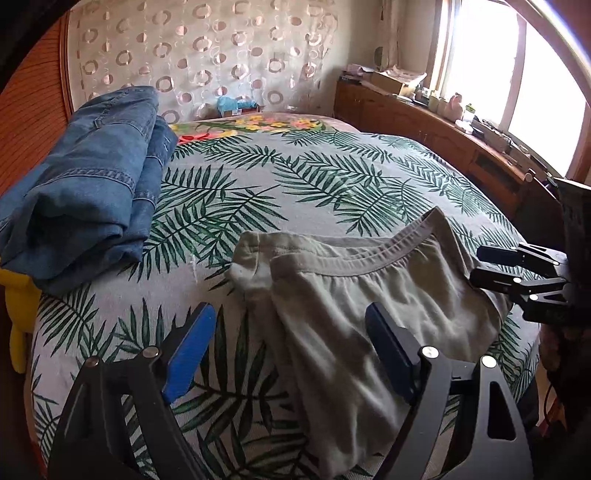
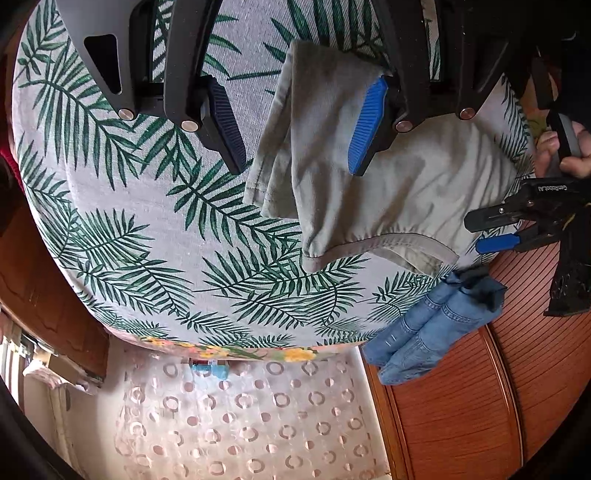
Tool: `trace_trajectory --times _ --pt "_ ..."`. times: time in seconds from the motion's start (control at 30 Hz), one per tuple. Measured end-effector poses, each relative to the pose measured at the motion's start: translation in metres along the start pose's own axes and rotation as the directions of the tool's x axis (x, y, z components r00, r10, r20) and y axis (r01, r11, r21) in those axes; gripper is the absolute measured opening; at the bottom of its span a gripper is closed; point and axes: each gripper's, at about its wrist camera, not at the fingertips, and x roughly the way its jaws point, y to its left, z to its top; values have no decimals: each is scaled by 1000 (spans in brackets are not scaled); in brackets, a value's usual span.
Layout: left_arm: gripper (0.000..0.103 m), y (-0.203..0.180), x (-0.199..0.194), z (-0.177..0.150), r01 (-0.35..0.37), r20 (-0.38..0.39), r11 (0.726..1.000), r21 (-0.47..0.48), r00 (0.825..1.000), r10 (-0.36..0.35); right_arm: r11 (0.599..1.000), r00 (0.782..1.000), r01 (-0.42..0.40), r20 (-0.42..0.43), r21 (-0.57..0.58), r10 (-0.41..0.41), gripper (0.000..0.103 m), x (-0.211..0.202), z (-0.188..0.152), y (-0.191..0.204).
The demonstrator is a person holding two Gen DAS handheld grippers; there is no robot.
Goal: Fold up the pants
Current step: 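Close the left tool on the folded pants while the right tool grasps its other end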
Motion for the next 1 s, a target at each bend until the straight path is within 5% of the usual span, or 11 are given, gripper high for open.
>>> trace_trajectory --times 0.23,0.6,0.77,0.9,1.0 --pt "81 4 2 10 37 6 999 -17 999 -37 1000 1000 10 -11 27 -10 60 6 5 -8" --pt "58 11 20 9 42 -41 998 -44 998 -44 1000 1000 7 -26 16 -7 59 16 11 -6" --pt "57 11 24 5 31 -40 999 -45 999 -33 1000 999 11 -32 -30 -12 37 19 12 3" --pt "31 8 23 5 60 -33 997 -42 998 -61 999 999 -39 -36 -31 38 15 20 12 4" --pt "18 4 17 5 67 -21 997 -40 997 -68 999 999 -35 -25 -40 34 9 18 12 6"
